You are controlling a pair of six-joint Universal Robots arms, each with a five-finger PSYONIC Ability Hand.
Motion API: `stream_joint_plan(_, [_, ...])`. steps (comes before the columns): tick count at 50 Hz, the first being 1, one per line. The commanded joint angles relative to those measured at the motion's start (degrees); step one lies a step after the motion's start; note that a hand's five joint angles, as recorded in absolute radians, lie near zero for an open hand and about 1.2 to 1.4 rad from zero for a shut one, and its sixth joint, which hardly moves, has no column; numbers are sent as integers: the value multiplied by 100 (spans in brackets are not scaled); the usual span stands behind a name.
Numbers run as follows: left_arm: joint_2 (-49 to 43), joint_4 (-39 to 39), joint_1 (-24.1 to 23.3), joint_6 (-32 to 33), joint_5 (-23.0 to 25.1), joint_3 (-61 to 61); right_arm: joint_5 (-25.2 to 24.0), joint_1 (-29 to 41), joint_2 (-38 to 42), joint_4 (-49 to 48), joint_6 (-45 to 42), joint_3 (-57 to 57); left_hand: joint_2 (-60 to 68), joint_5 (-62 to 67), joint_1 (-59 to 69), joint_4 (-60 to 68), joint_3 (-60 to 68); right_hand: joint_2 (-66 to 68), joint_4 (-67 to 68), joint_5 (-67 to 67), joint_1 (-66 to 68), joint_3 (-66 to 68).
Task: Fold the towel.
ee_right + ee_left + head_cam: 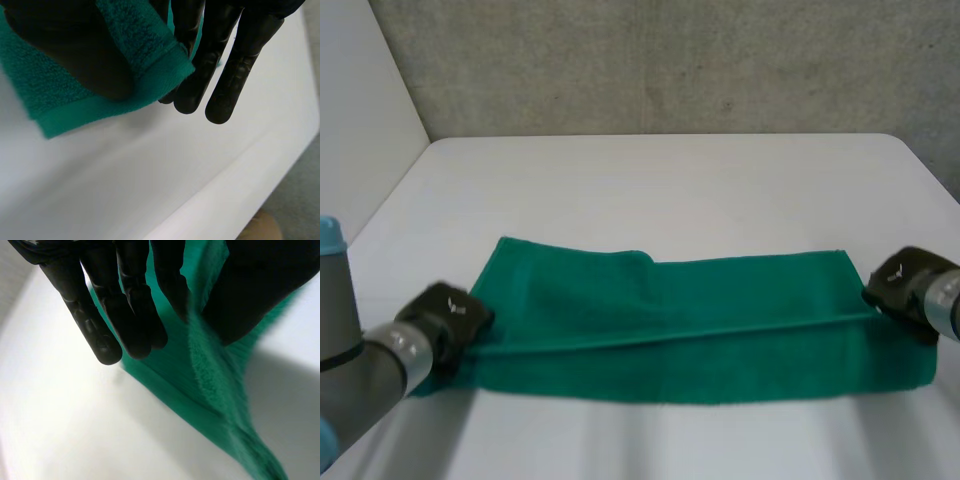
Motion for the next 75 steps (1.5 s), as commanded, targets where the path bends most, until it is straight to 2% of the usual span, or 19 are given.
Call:
stream_joint_plan(1, [-1134, 1844, -298, -462, -76, 1074, 19, 82, 1379, -1051, 1014, -1109, 1124, 1555, 1399, 1147, 1156, 1274, 1162, 1263, 2396, 1230])
stream_joint_plan(6, [-2020, 2319, -412, -682, -102, 1995, 150, 311, 1829, -1499, 1296, -1681, 1124, 1555, 1399, 1147, 1156, 1274, 1162, 1263, 2396, 1230])
stream_joint_plan(14, [-3050, 2337, -509, -621, -181, 3165, 555, 399, 2365, -1711, 1358, -2165, 1124, 1555, 1399, 1147, 1156, 1274, 1162, 1263, 2396, 1230])
stream_joint_plan(22, [-3367, 2416, -509, -322, -225, 3404, 555, 531, 2717, -2264, 1367, -2385, 1124, 1555, 1399, 1147, 1156, 1230, 1118, 1219, 2352, 1186])
stream_joint_plan(23, [-3376, 2451, -509, -304, -225, 3404, 572, 531, 2726, -2352, 1375, -2385, 960, 1391, 1235, 982, 991, -70, -181, -80, 1053, -113])
stream_joint_plan(24, [-3376, 2486, -518, -287, -234, 3395, 590, 531, 2726, -2440, 1375, -2385, -207, 224, 68, -185, -176, -1498, -1610, -1509, -376, -1542])
stream_joint_plan(25, [-3359, 2556, -518, -269, -242, 3343, 642, 531, 2743, -2606, 1454, -2385, -2967, -2536, -2692, -2944, -2935, -3661, -3772, -3671, -2538, -3704])
stream_joint_plan(27, [-3341, 2601, -536, -269, -260, 3299, 730, 505, 2744, -2739, 1647, -2377, -5590, -5159, -5315, -5567, -5558, -5156, -5267, -5166, -4033, -5200])
stream_joint_plan(28, [-3324, 2618, -544, -269, -269, 3273, 774, 487, 2735, -2783, 1787, -2368, -5876, -5445, -5601, -5853, -5844, -5726, -5838, -5737, -4604, -5770])
stream_joint_plan(33, [-3017, 2627, -676, -295, -286, 3001, 722, 425, 2070, -2818, 2797, -2105, -5855, -5424, -5579, -5832, -5823, -5726, -5838, -5737, -4604, -5770])
stream_joint_plan(37, [-2727, 2636, -685, -330, -269, 2763, 529, 417, 1435, -2818, 3089, -1604, -5871, -5440, -5596, -5849, -5839, -5726, -5838, -5737, -4604, -5770])
stream_joint_plan(44, [-2148, 2654, -685, -357, -251, 2150, -393, -154, 249, -2626, 3203, 11, -5854, -5423, -5579, -5832, -5823, -5726, -5838, -5737, -4604, -5770])
stream_joint_plan(50, [-1953, 2654, -703, -366, -243, 1840, -938, -532, 124, -2502, 3239, 961, -5854, -5423, -5579, -5832, -5823, -5063, -5174, -5073, -3940, -5107])
stream_joint_plan(56, [-1803, 2654, -747, -559, -234, 1629, -1168, -744, 142, -2643, 3239, 1341, -5854, -5423, -5579, -5832, -5823, -4776, -4887, -4787, -3653, -4820])
stream_joint_plan(61, [-1768, 2654, -764, -918, -225, 1611, -1326, -884, 256, -2994, 3239, 1517, -5871, -5440, -5596, -5849, -5840, -3819, -3930, -3829, -2696, -3863])
stream_joint_plan(64, [-1777, 2654, -755, -1060, -225, 1611, -1335, -937, 484, -3249, 3239, 1500, -5855, -5424, -5579, -5832, -5823, -2007, -2119, -2018, -884, -2051])
stream_joint_plan(65, [-1777, 2654, -755, -1060, -225, 1611, -1335, -946, 554, -3327, 3239, 1473, -5854, -5423, -5579, -5832, -5823, -418, -530, -429, 704, -462])
stream_joint_plan(67, [-1786, 2654, -755, -1060, -225, 1594, -1326, -963, 616, -3372, 3230, 1447, -5871, -5440, -5596, -5849, -5840, 1266, 1154, 1255, 2389, 1222])
stream_joint_plan(75, [-1768, 2645, -738, -1069, -251, 1576, -746, -1587, 520, -3416, 2984, 1219, -5871, -5440, -5596, -5849, -5840, 1274, 1162, 1263, 2396, 1230])
